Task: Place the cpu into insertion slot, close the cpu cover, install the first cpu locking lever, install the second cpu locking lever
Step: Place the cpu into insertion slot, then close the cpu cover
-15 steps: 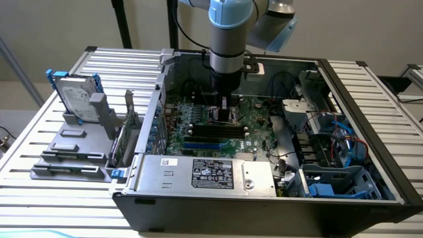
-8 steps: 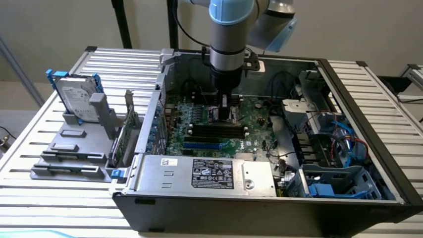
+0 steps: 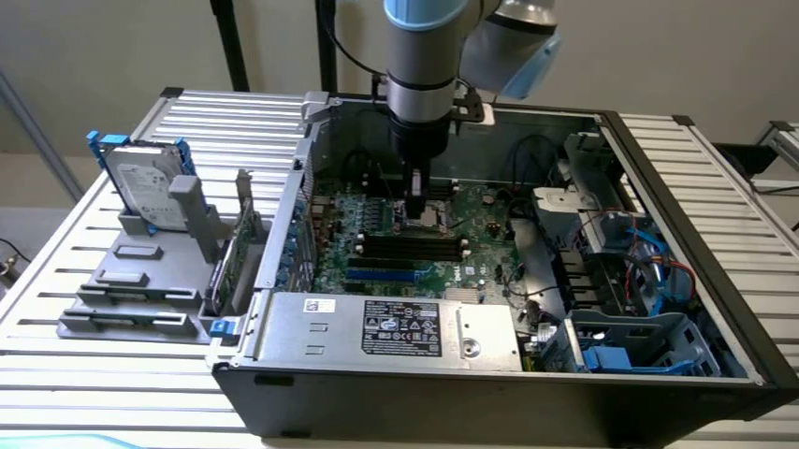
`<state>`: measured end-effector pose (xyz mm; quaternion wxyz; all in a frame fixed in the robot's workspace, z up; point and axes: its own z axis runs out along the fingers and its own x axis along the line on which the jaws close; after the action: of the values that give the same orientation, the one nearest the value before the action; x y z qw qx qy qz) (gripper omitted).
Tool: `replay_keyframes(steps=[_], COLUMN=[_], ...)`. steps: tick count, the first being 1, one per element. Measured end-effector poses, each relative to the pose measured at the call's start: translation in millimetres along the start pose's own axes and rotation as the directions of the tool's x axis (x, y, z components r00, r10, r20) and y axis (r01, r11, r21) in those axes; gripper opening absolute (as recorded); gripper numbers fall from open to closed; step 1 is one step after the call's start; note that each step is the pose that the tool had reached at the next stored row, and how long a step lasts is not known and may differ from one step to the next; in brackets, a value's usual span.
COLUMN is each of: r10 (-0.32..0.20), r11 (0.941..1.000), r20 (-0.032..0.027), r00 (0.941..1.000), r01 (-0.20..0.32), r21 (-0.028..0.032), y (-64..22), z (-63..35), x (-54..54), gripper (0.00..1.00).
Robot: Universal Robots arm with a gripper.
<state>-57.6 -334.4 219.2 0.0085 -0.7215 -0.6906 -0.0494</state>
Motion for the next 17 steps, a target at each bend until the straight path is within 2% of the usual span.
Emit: replay_keyframes(steps=[2, 3, 4, 7, 9, 17], r10=[0.0, 0.0, 0.0, 0.0, 0.0, 0.0], r11=[1.0, 1.0, 1.0, 1.0, 1.0, 1.0], r20=[-0.0019, -0.0029, -0.0039, -0.0056, -0.0058, -0.0062], r00=[1.0, 1.0, 1.0, 1.0, 1.0, 1.0], r01=[0.0, 0.0, 0.0, 0.0, 0.0, 0.0], r21=[0.0, 0.0001, 0.0001, 0.0002, 0.0002, 0.0002], y=[-7.6, -11.6, -15.4, -26.4, -32.4, -33.2], z=[-2.9, -4.4, -5.8, -9.7, -10.9, -11.0], x=[-0.1, -0.2, -0.2, -0.5, -0.7, -0.8], gripper=[0.41, 0.41, 0.29, 0.24, 0.12, 0.11])
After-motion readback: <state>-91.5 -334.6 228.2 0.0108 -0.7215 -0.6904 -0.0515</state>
